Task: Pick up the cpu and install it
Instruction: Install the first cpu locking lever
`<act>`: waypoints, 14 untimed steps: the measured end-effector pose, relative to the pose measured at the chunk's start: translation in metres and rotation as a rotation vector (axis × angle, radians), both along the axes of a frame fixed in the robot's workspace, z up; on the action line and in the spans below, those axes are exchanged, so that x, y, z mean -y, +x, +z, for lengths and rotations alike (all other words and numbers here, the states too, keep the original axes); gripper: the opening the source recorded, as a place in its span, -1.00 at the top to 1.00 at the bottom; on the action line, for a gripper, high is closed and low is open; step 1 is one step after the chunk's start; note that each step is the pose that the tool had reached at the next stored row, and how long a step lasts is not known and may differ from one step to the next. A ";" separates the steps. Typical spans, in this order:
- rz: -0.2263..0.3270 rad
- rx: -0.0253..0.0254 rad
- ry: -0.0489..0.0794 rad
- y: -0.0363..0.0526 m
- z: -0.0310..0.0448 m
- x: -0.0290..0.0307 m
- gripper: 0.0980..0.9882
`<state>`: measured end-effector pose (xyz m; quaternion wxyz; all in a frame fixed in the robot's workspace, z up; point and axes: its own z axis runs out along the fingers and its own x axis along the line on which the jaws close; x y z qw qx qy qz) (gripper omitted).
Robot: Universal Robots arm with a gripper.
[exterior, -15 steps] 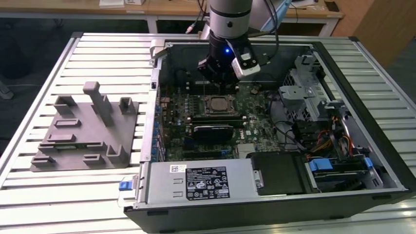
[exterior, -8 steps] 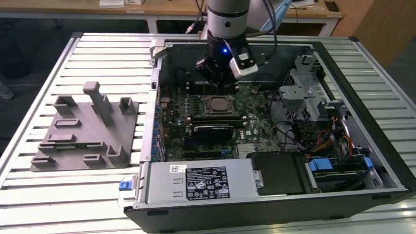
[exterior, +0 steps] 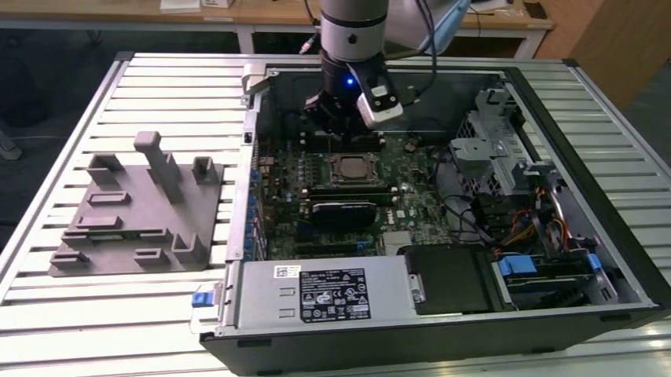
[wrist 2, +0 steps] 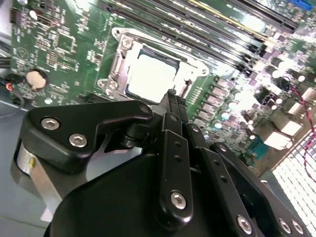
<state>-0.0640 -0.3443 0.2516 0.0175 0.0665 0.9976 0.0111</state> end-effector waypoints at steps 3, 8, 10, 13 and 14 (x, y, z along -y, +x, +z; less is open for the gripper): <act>0.000 0.0000 0.000 -0.0051 0.0000 0.0000 0.98; 0.000 0.0001 0.000 -0.0133 0.0000 0.0000 0.98; 0.000 0.0001 0.000 -0.0163 0.0000 0.0000 0.98; 0.000 0.0001 0.000 -0.0213 0.0000 0.0000 0.98; 0.000 0.0000 0.000 -0.0231 0.0000 0.0000 0.98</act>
